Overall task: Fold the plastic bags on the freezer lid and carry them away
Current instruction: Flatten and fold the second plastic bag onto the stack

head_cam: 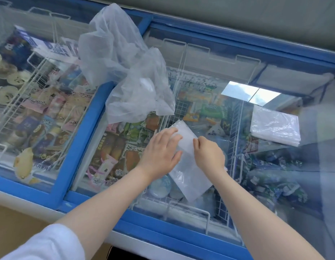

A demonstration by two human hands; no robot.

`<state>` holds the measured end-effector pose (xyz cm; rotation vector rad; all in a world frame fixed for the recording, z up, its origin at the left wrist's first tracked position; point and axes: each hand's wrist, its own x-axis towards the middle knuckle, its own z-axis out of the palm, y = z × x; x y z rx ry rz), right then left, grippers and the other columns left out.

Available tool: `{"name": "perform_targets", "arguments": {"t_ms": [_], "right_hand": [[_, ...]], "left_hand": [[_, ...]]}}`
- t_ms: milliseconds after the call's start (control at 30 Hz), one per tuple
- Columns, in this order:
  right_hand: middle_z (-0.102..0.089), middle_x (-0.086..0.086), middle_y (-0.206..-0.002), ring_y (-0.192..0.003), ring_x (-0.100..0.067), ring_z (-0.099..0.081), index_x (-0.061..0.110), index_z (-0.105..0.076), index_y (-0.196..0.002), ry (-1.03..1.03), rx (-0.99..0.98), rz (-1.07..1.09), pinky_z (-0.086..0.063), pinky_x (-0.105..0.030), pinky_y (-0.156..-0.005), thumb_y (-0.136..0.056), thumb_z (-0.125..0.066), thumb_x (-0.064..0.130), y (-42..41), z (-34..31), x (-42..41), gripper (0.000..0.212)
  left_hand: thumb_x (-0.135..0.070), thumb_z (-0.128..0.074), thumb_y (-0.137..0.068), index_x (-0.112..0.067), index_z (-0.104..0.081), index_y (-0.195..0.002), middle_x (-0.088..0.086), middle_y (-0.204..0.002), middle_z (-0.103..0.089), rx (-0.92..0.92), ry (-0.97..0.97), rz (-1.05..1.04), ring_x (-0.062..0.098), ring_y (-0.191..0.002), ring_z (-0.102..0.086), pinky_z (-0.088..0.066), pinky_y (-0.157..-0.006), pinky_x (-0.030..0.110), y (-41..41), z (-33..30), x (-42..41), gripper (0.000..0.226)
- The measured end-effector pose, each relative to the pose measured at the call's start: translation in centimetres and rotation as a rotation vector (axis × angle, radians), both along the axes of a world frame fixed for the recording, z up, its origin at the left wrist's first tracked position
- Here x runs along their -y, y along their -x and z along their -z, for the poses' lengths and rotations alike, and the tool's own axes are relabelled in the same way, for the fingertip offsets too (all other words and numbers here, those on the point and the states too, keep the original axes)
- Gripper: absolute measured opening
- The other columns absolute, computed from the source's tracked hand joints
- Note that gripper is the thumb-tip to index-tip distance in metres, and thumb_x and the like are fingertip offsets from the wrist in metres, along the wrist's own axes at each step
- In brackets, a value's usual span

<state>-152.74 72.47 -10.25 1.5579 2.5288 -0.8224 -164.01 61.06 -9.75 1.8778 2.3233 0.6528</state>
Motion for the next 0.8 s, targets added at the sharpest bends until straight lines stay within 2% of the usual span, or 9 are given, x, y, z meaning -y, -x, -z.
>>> {"name": "perform_targets", "arguments": {"t_ms": [100, 167, 267, 367, 467, 533, 633, 733, 800], "right_hand": [[-0.059, -0.011, -0.086, -0.078, -0.034, -0.054, 0.012, -0.036, -0.076, -0.058, 0.024, 0.059, -0.033, -0.034, -0.061, -0.101, -0.024, 0.034, 0.1, 0.1, 0.6, 0.035], [-0.062, -0.012, -0.093, -0.083, -0.035, -0.056, 0.012, -0.038, -0.081, -0.088, 0.033, 0.066, -0.032, -0.034, -0.062, -0.101, -0.022, 0.034, 0.2, -0.1, 0.9, 0.033], [-0.061, -0.012, -0.089, -0.073, -0.031, -0.050, 0.012, -0.038, -0.083, -0.130, 0.058, 0.067, -0.031, -0.033, -0.059, -0.102, -0.022, 0.033, 0.2, 0.0, 0.9, 0.032], [-0.058, -0.011, -0.086, -0.073, -0.031, -0.053, 0.007, -0.048, -0.085, -0.295, 0.026, 0.029, -0.031, -0.032, -0.054, -0.101, -0.031, 0.028, 0.0, 0.8, 0.8, 0.031], [-0.056, -0.013, -0.073, -0.062, -0.031, -0.053, 0.004, -0.054, -0.073, -0.416, -0.046, -0.070, -0.033, -0.031, -0.048, -0.092, -0.045, 0.029, -0.5, 1.3, 1.2, 0.033], [-0.057, -0.013, -0.072, -0.064, -0.031, -0.052, 0.004, -0.054, -0.074, -0.376, -0.078, -0.092, -0.034, -0.033, -0.052, -0.092, -0.051, 0.028, -0.9, 1.5, 1.4, 0.030], [-0.054, -0.011, -0.073, -0.067, -0.030, -0.046, 0.007, -0.047, -0.076, -0.301, -0.102, -0.026, -0.027, -0.033, -0.058, -0.097, -0.045, 0.022, -0.7, 1.3, 1.2, 0.026], [-0.049, -0.008, -0.068, -0.064, -0.027, -0.042, 0.010, -0.042, -0.072, -0.315, -0.119, 0.030, -0.024, -0.032, -0.057, -0.096, -0.046, 0.021, -0.2, 1.5, 1.0, 0.026], [-0.053, -0.011, -0.064, -0.059, -0.031, -0.048, 0.008, -0.046, -0.069, -0.355, -0.112, 0.006, -0.025, -0.032, -0.053, -0.092, -0.052, 0.017, -0.1, 1.9, 1.0, 0.025]], "left_hand": [[-0.029, -0.038, -0.088, -0.007, -0.050, -0.124, 0.015, -0.137, -0.049, -0.166, 0.139, 0.194, 0.030, -0.127, -0.039, -0.024, -0.106, 0.040, -0.5, 1.4, -1.2, 0.044], [-0.037, -0.030, -0.089, -0.009, -0.048, -0.133, 0.013, -0.144, -0.040, -0.166, 0.303, 0.182, 0.030, -0.133, -0.037, -0.015, -0.109, 0.038, -0.2, 1.7, -1.7, 0.055], [-0.052, -0.005, -0.087, -0.022, -0.011, -0.149, 0.004, -0.156, 0.003, -0.146, 0.427, 0.085, 0.022, -0.144, 0.000, 0.012, -0.111, 0.030, 0.7, 2.5, -1.8, 0.069], [-0.057, -0.002, -0.085, -0.024, 0.004, -0.148, 0.000, -0.152, 0.020, -0.165, 0.428, 0.072, 0.019, -0.143, 0.012, 0.015, -0.110, 0.030, 1.2, 2.9, -1.6, 0.071], [-0.055, -0.004, -0.087, -0.015, 0.004, -0.148, 0.001, -0.149, 0.023, -0.103, 0.419, 0.023, 0.015, -0.141, 0.014, 0.016, -0.110, 0.026, 1.1, 3.3, -1.2, 0.074], [-0.052, 0.000, -0.083, -0.010, 0.004, -0.147, 0.001, -0.148, 0.021, -0.084, 0.403, -0.029, 0.011, -0.138, 0.015, 0.016, -0.110, 0.024, 1.1, 3.4, -0.8, 0.077], [-0.041, -0.020, -0.091, -0.007, -0.005, -0.148, 0.010, -0.156, 0.000, -0.110, 0.297, -0.081, 0.022, -0.143, 0.000, 0.004, -0.114, 0.030, 0.9, 3.7, -0.4, 0.068], [-0.030, -0.027, -0.091, -0.012, -0.002, -0.148, 0.007, -0.157, 0.008, -0.189, 0.227, -0.050, 0.020, -0.143, 0.004, -0.001, -0.114, 0.036, 0.8, 3.8, -0.3, 0.065], [-0.022, -0.032, -0.086, -0.011, -0.018, -0.146, 0.008, -0.156, -0.013, -0.243, 0.217, 0.054, 0.022, -0.142, -0.009, -0.003, -0.114, 0.038, 1.1, 3.6, -0.9, 0.063]]}}
